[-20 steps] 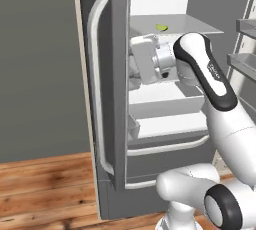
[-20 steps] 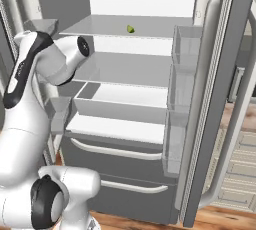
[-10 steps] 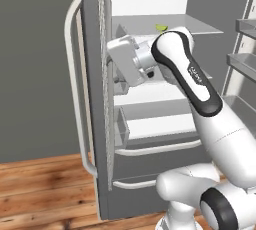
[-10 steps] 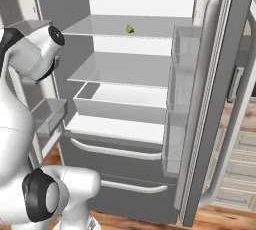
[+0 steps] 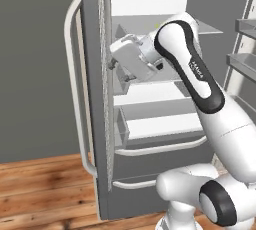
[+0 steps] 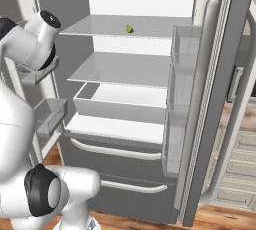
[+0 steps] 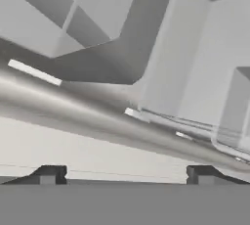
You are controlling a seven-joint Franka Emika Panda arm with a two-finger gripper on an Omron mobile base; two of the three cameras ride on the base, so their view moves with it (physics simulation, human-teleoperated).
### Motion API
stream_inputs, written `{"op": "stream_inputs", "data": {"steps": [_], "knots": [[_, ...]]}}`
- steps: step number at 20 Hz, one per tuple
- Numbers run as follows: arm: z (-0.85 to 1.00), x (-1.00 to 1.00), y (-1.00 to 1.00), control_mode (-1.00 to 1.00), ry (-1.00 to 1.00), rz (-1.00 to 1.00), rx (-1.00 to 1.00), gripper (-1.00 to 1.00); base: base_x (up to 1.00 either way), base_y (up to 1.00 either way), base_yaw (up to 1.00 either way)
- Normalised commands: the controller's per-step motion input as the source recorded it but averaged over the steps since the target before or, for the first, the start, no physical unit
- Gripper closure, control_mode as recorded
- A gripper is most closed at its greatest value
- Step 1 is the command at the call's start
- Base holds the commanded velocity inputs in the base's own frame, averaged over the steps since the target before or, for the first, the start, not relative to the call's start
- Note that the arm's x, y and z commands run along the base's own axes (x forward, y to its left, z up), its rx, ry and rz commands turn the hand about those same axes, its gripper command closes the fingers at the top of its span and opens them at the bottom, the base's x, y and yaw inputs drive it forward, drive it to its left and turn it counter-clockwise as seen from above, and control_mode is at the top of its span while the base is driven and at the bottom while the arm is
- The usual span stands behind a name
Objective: There is a bowl on the dining counter. Grab a lemon wedge from the fridge and place it in the bowl. Then get the liquor bottle and glass cup from the cabinet and place them next to the bowl.
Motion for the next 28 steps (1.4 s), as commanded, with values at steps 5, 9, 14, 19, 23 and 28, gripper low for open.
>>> {"op": "stream_inputs", "data": {"steps": [5,9,14,19,23,28], "knots": [[-0.03,-0.74,-0.99,-1.0,-0.28,0.0,-0.18,-1.0,0.0,0.0,0.0],[0.0,-0.63,-1.0,-1.0,-0.26,0.0,-0.22,-1.0,0.0,0.0,0.0],[-0.14,-0.64,-0.98,-1.0,-0.21,-0.07,-0.25,-1.0,0.0,0.0,0.0],[-0.34,-0.61,-0.35,-1.0,-0.1,-0.07,-0.19,-1.0,0.0,0.0,0.0],[-0.19,-0.37,0.0,-1.0,0.0,0.0,-0.05,-1.0,0.0,0.0,0.0],[-0.05,-0.07,0.0,-1.0,0.0,0.0,-0.02,-1.0,0.0,0.0,0.0]]}}
